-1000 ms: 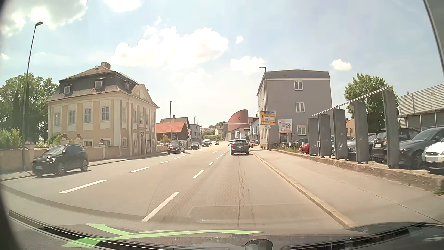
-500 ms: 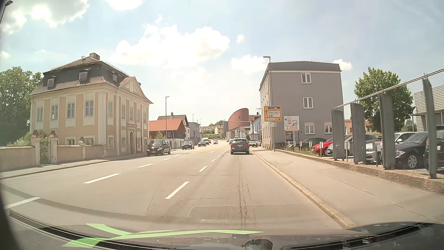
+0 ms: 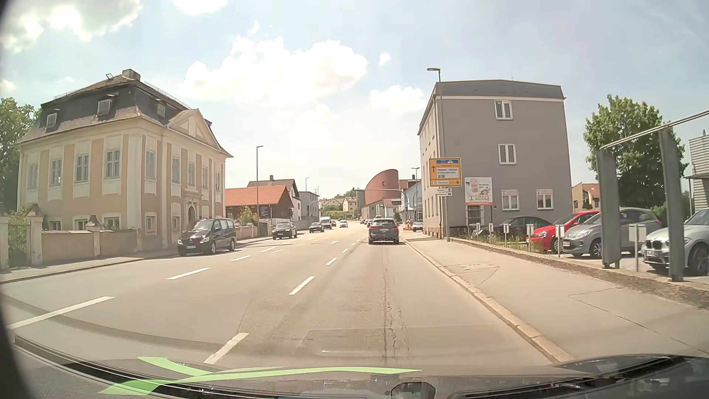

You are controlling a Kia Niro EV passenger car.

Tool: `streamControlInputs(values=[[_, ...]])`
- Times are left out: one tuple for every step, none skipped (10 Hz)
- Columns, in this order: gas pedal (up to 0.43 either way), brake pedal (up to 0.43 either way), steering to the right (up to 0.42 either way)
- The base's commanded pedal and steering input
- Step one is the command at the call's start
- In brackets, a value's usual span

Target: Follow the waypoints while adhering to traffic rules and regulations

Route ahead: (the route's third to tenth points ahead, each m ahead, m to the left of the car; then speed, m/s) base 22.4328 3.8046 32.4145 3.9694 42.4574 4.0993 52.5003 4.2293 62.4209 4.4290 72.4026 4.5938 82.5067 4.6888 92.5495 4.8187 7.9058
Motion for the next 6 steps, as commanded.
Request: streamControlInputs(values=[[0.059, 0.000, -0.006], [0.079, 0.000, -0.005], [0.087, 0.000, -0.005], [0.087, 0.000, -0.005], [0.087, 0.000, -0.005], [0.087, 0.000, -0.004]])
